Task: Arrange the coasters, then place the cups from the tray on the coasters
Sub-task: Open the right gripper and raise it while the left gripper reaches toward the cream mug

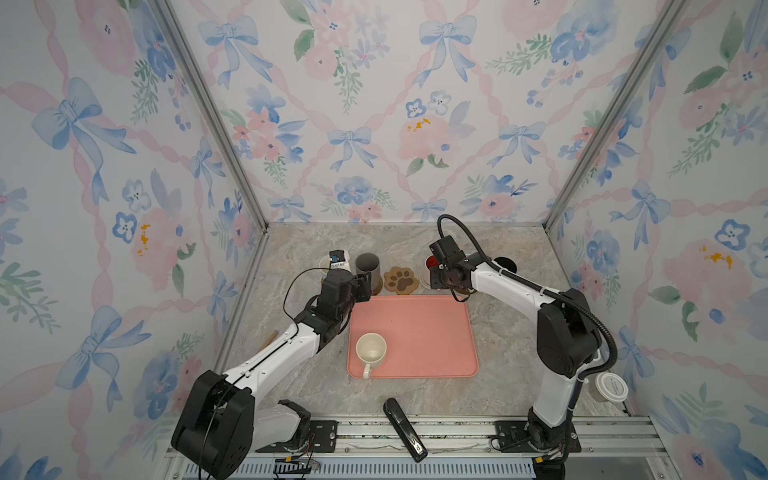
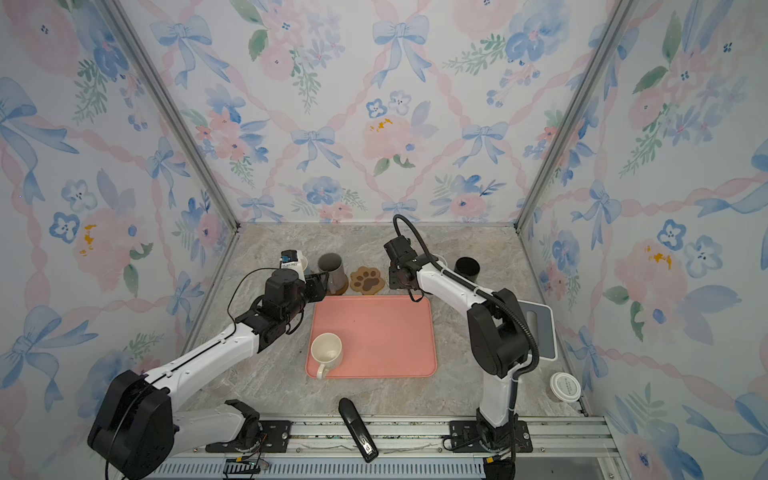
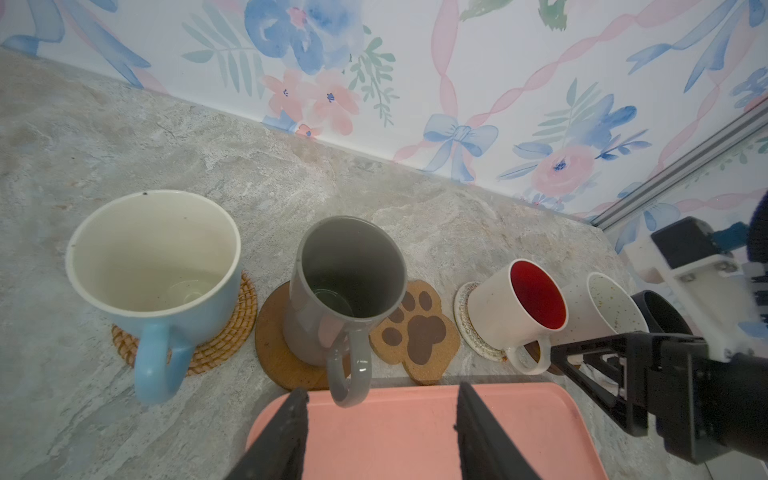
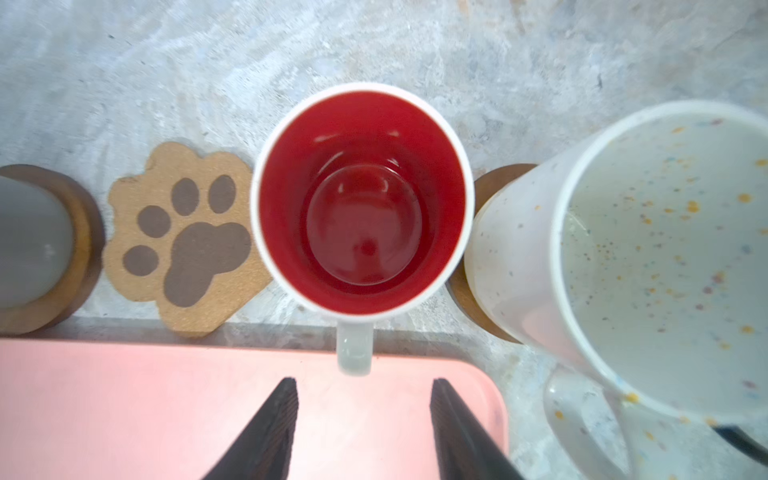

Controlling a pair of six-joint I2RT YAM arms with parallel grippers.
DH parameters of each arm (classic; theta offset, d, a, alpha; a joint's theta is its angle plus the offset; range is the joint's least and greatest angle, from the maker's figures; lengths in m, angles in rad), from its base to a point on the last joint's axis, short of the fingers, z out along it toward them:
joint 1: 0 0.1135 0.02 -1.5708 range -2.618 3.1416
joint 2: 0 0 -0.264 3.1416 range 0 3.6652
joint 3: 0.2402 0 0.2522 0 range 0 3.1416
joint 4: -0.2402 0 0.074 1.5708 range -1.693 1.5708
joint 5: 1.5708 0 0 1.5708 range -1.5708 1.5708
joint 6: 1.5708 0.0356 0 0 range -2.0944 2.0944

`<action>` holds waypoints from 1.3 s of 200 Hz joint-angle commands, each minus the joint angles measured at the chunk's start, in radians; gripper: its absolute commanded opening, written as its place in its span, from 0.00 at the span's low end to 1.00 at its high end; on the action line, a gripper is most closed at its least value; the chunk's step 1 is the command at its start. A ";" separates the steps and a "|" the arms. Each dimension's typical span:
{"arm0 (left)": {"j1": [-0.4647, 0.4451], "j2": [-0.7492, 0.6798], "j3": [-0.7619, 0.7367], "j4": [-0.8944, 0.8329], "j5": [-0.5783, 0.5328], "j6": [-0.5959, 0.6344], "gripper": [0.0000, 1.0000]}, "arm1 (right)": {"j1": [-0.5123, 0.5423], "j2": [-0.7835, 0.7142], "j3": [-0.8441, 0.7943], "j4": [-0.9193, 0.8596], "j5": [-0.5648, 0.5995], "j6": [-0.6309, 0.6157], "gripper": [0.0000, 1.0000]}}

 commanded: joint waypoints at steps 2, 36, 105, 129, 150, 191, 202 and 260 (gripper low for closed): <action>0.007 -0.049 0.050 -0.065 0.034 0.007 0.53 | 0.034 -0.091 -0.017 -0.003 0.039 0.011 0.56; -0.007 -0.114 0.074 -0.166 0.124 0.012 0.52 | 0.053 -0.165 0.019 0.058 0.016 -0.010 0.58; -0.224 -0.215 0.064 -0.469 0.054 -0.062 0.49 | 0.053 -0.234 -0.050 0.255 -0.074 0.045 0.58; -0.291 -0.272 0.058 -0.555 0.002 -0.108 0.48 | 0.051 -0.256 -0.100 0.272 -0.086 0.052 0.58; -0.334 -0.321 0.045 -0.605 -0.024 -0.158 0.47 | 0.052 -0.277 -0.133 0.307 -0.114 0.057 0.58; -0.422 -0.359 0.026 -0.688 -0.107 -0.252 0.44 | 0.054 -0.289 -0.165 0.340 -0.141 0.061 0.58; -0.437 -0.354 0.025 -0.710 -0.119 -0.272 0.44 | 0.053 -0.288 -0.171 0.346 -0.146 0.063 0.58; -0.523 -0.302 0.043 -0.798 -0.149 -0.331 0.42 | 0.051 -0.278 -0.182 0.363 -0.165 0.060 0.58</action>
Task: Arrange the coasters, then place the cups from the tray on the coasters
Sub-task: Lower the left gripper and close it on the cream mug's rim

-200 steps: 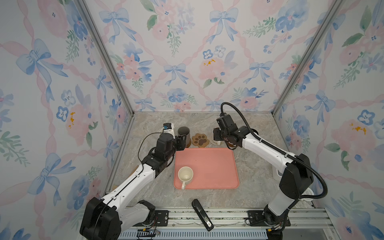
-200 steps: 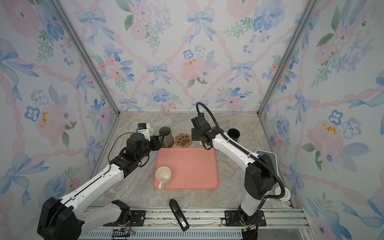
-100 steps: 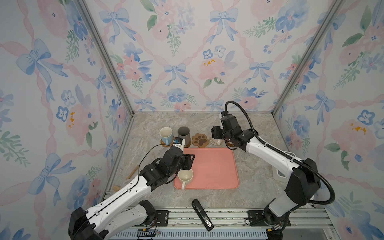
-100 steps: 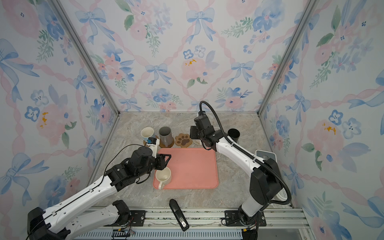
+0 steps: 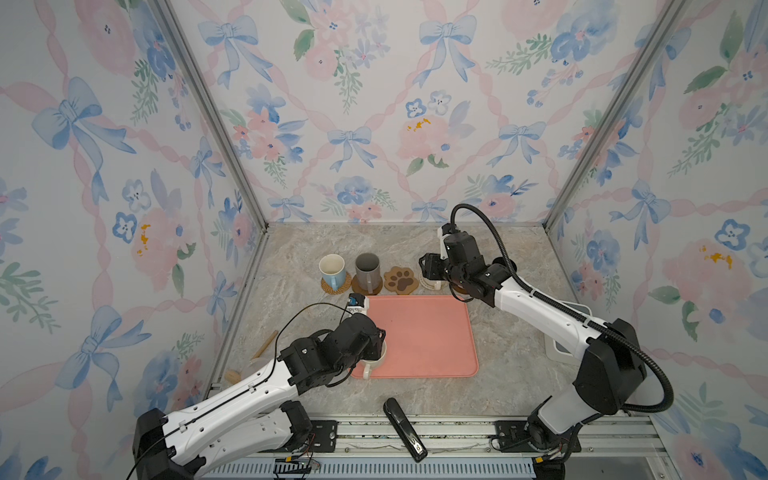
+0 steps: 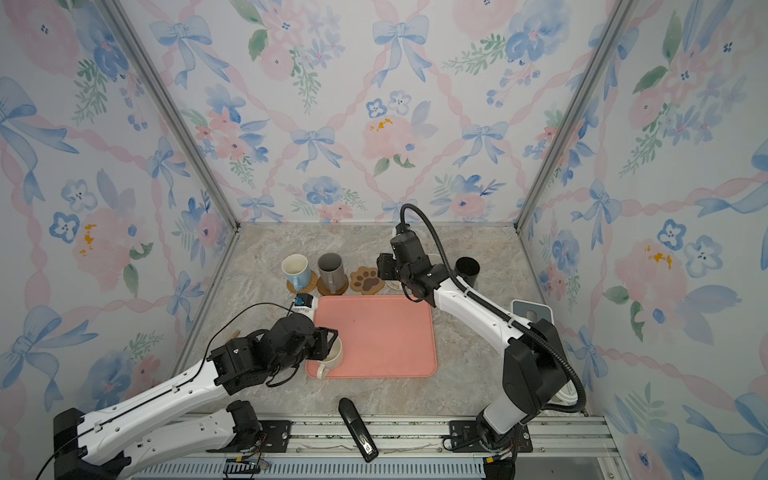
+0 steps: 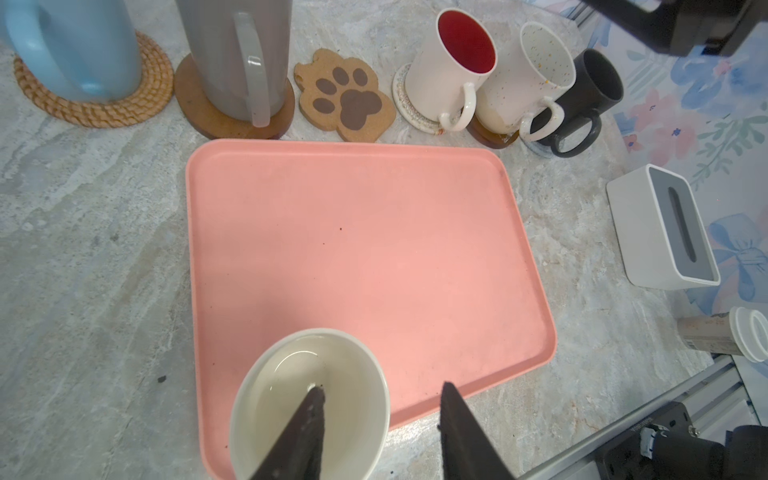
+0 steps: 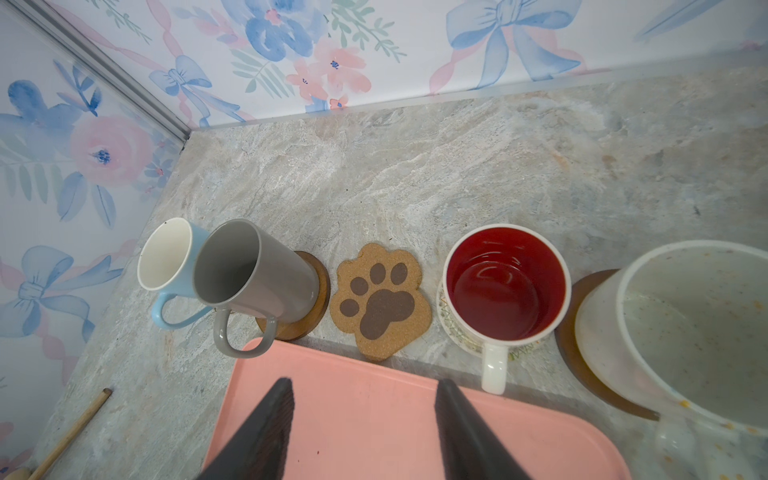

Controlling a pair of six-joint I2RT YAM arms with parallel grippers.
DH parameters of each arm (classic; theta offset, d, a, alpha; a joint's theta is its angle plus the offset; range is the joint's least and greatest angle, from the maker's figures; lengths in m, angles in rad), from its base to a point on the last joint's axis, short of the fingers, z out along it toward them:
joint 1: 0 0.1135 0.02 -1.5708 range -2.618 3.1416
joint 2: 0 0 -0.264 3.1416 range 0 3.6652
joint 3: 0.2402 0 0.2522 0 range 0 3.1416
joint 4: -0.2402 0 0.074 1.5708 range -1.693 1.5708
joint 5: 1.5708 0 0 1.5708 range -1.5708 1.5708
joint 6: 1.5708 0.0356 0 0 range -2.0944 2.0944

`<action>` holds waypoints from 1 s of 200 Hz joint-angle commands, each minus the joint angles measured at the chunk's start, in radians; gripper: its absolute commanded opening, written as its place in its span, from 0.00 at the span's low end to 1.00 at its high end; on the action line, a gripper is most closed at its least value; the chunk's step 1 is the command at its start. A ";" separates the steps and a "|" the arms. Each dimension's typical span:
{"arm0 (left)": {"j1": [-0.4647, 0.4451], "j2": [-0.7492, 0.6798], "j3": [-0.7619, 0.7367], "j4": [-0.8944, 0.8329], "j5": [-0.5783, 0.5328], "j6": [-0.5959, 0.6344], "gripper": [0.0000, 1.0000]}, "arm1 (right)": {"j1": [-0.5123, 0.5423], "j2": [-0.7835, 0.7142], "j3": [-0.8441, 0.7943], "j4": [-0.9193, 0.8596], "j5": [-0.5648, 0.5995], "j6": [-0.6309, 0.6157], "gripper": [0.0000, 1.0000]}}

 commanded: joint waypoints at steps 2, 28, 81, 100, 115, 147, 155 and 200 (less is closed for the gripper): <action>-0.027 0.016 0.001 -0.071 -0.036 -0.044 0.42 | 0.004 -0.016 -0.017 0.030 -0.018 0.007 0.58; -0.049 0.017 -0.007 -0.100 -0.027 -0.069 0.40 | 0.004 0.000 -0.009 0.035 -0.031 0.008 0.58; -0.074 -0.014 -0.070 -0.133 0.004 -0.128 0.36 | 0.004 0.046 0.015 0.044 -0.068 0.015 0.57; -0.082 -0.039 -0.081 -0.139 0.007 -0.138 0.36 | 0.006 0.050 0.020 0.049 -0.077 0.016 0.57; -0.088 -0.062 -0.090 -0.148 0.007 -0.150 0.36 | 0.007 0.050 0.023 0.048 -0.083 0.018 0.57; -0.096 -0.093 -0.104 -0.158 0.011 -0.163 0.35 | 0.007 0.081 0.026 0.052 -0.088 0.019 0.56; -0.100 -0.095 -0.107 -0.160 0.015 -0.163 0.35 | 0.007 0.083 0.026 0.051 -0.090 0.020 0.56; -0.121 -0.092 -0.119 -0.161 0.018 -0.166 0.34 | 0.008 0.097 0.032 0.052 -0.100 0.021 0.56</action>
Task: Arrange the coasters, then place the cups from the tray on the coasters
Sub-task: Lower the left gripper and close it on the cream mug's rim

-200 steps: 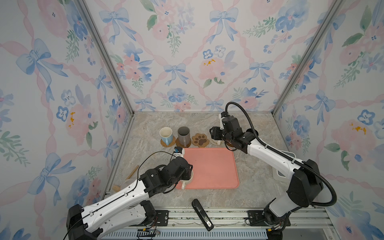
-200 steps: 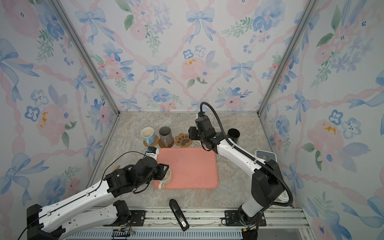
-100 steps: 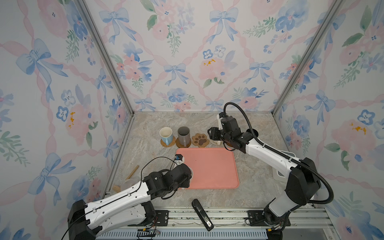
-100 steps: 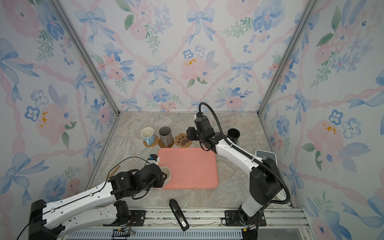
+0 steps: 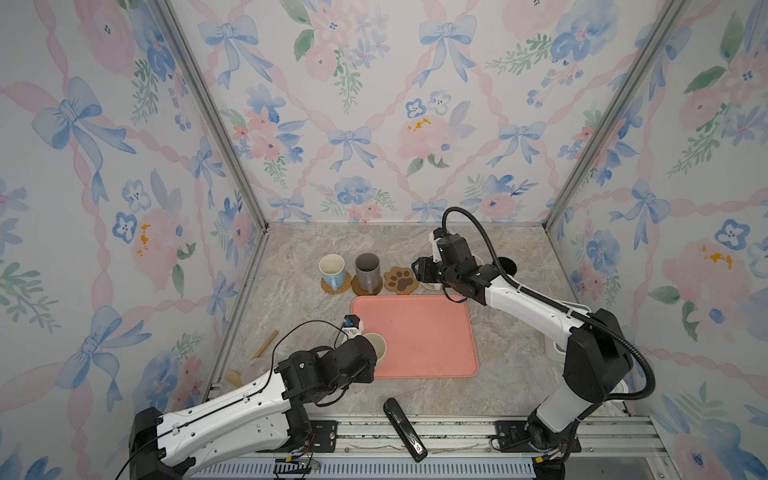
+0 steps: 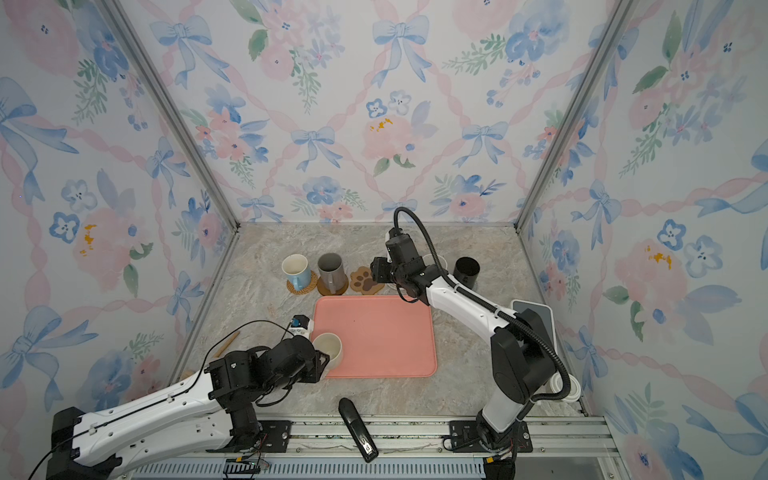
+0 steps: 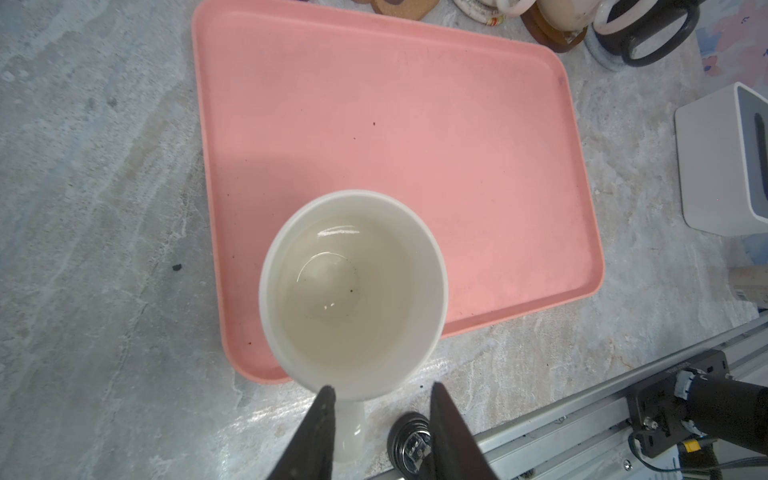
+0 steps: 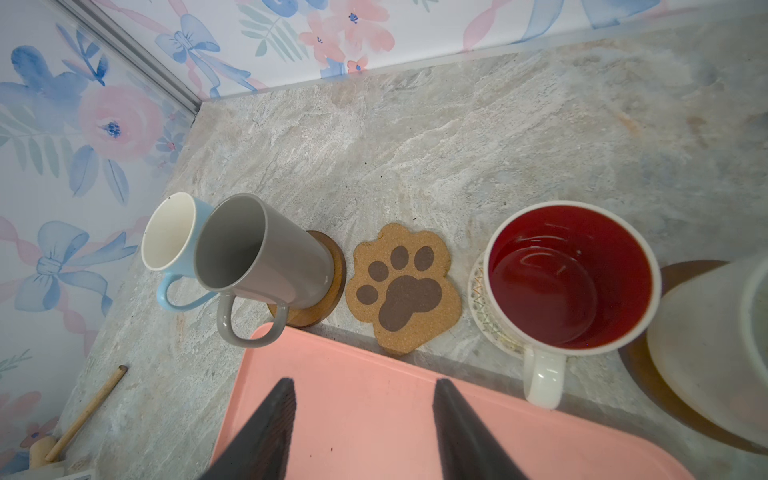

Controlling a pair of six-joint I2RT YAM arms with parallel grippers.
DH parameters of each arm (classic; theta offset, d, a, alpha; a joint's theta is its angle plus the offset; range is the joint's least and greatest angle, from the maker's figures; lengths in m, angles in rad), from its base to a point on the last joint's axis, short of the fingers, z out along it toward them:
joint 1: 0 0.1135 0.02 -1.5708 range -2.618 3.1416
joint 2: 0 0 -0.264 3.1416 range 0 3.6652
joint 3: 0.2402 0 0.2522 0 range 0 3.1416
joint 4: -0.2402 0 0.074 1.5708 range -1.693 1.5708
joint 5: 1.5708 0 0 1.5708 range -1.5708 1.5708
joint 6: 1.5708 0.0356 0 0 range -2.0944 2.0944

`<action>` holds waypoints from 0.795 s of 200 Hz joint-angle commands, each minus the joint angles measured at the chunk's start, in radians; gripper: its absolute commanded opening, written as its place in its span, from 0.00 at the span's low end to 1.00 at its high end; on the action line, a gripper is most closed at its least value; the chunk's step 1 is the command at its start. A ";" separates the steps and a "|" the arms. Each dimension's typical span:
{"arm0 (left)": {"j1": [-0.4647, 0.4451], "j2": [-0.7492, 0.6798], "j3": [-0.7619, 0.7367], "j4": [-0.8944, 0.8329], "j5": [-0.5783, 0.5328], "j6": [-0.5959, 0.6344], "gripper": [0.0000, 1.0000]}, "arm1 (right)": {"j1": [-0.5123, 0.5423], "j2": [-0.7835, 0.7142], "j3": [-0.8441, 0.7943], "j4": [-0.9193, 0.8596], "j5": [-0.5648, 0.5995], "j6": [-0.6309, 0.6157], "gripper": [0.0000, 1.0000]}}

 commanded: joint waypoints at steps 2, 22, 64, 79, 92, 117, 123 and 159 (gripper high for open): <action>-0.013 -0.001 -0.018 -0.020 0.008 -0.011 0.34 | 0.009 0.018 0.030 0.012 -0.014 0.006 0.56; -0.022 -0.002 -0.023 -0.019 0.006 -0.014 0.34 | 0.009 0.022 0.032 0.013 -0.017 0.007 0.56; -0.032 -0.021 -0.035 -0.032 0.000 -0.029 0.34 | 0.014 0.033 0.039 0.014 -0.025 0.008 0.56; -0.033 -0.029 -0.041 -0.032 -0.003 -0.035 0.34 | 0.014 0.035 0.040 0.016 -0.029 0.007 0.56; -0.033 -0.033 -0.047 -0.032 -0.009 -0.037 0.34 | 0.015 0.038 0.040 0.017 -0.033 0.007 0.56; -0.034 -0.030 -0.054 -0.032 -0.018 -0.047 0.34 | 0.015 0.041 0.038 0.020 -0.043 0.007 0.56; -0.035 -0.030 -0.055 -0.032 -0.020 -0.053 0.34 | 0.015 0.041 0.035 0.024 -0.049 0.007 0.56; -0.043 -0.015 -0.072 -0.031 -0.057 -0.082 0.34 | 0.017 0.051 0.046 0.022 -0.061 0.002 0.56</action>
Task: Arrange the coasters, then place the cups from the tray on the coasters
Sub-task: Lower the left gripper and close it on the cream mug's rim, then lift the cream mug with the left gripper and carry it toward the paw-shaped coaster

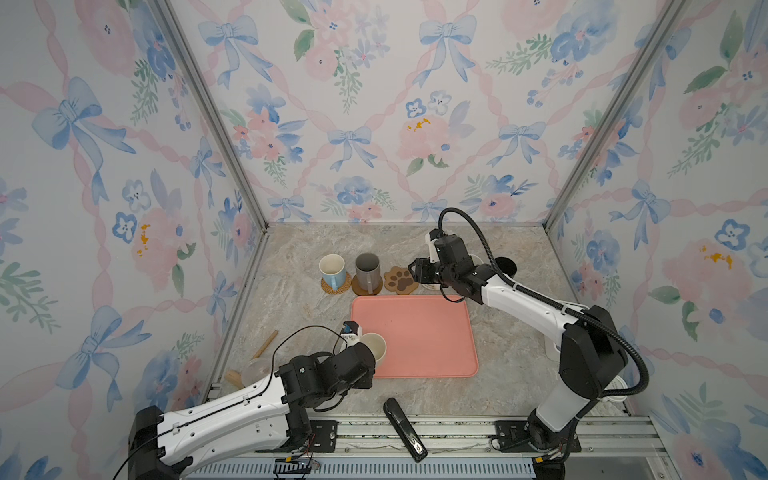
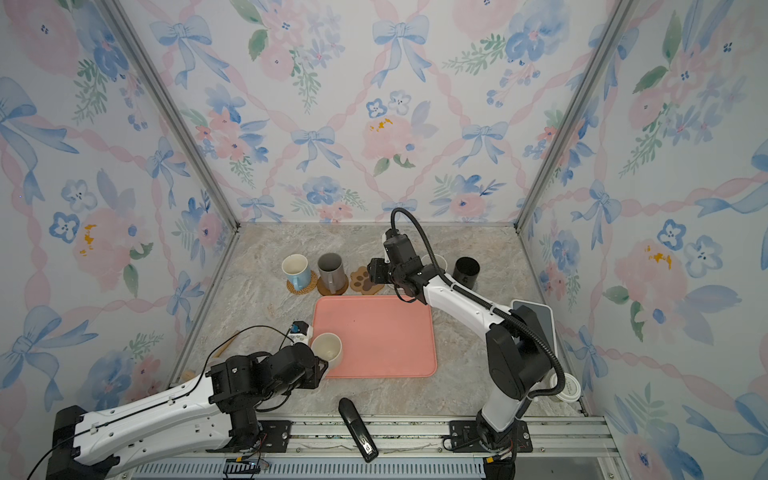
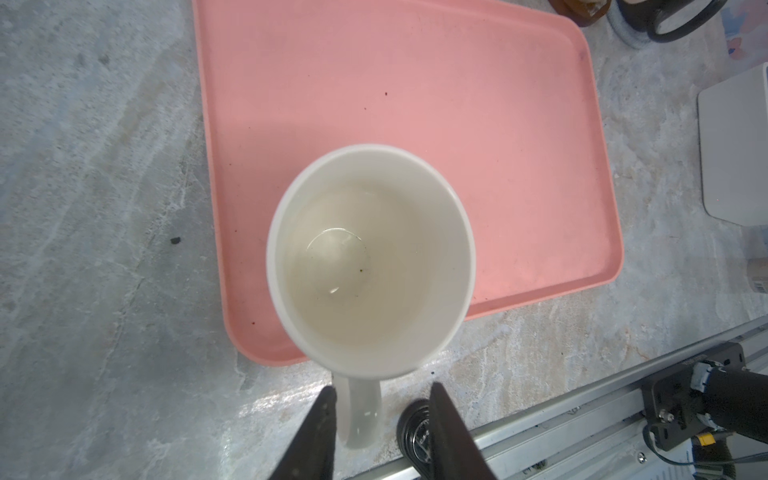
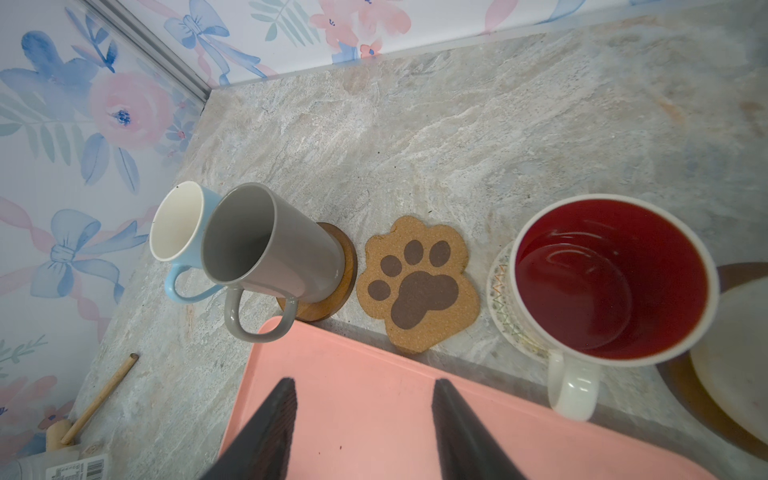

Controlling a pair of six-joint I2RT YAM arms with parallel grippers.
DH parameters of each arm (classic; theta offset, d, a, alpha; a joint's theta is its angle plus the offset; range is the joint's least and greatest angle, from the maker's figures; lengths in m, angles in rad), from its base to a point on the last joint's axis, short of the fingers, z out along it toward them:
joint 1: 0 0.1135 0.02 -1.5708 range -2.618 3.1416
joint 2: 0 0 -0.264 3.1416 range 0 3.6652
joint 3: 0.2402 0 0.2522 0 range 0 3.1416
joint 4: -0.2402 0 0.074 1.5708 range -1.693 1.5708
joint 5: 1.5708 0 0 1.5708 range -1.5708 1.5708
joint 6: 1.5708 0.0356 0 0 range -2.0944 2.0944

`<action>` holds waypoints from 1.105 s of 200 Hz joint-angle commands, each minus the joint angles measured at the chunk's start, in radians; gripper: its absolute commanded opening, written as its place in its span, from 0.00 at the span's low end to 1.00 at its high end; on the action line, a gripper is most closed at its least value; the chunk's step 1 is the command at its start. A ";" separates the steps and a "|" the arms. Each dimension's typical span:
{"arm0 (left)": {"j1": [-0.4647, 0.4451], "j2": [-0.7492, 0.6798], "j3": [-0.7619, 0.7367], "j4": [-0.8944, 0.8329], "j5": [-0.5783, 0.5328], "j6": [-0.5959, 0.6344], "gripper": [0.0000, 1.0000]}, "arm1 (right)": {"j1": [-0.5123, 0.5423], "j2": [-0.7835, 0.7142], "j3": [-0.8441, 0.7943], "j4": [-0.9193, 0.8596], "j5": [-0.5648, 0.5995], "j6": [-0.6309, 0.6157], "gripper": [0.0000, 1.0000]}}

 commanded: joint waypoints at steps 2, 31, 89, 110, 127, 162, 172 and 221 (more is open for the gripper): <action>-0.009 0.010 -0.021 -0.027 -0.045 -0.032 0.34 | 0.011 0.024 0.036 0.005 -0.018 0.003 0.56; -0.017 0.030 -0.024 -0.026 -0.072 -0.045 0.34 | 0.013 0.045 0.061 -0.025 -0.031 -0.001 0.55; -0.035 0.012 -0.049 -0.024 -0.080 -0.077 0.34 | 0.026 0.045 0.086 -0.068 -0.017 -0.015 0.54; -0.036 0.001 -0.056 -0.025 -0.089 -0.086 0.34 | 0.034 0.032 0.081 -0.072 -0.007 -0.018 0.54; -0.038 -0.004 -0.058 -0.025 -0.087 -0.089 0.33 | 0.037 0.018 0.070 -0.070 0.002 -0.021 0.54; -0.046 0.010 -0.050 -0.025 -0.079 -0.092 0.33 | 0.037 0.001 0.062 -0.065 0.002 -0.023 0.54; -0.048 0.017 -0.047 -0.025 -0.079 -0.094 0.33 | 0.038 0.000 0.062 -0.063 0.000 -0.020 0.54; -0.060 0.049 -0.043 -0.025 -0.068 -0.099 0.33 | 0.044 -0.007 0.068 -0.071 0.018 -0.025 0.55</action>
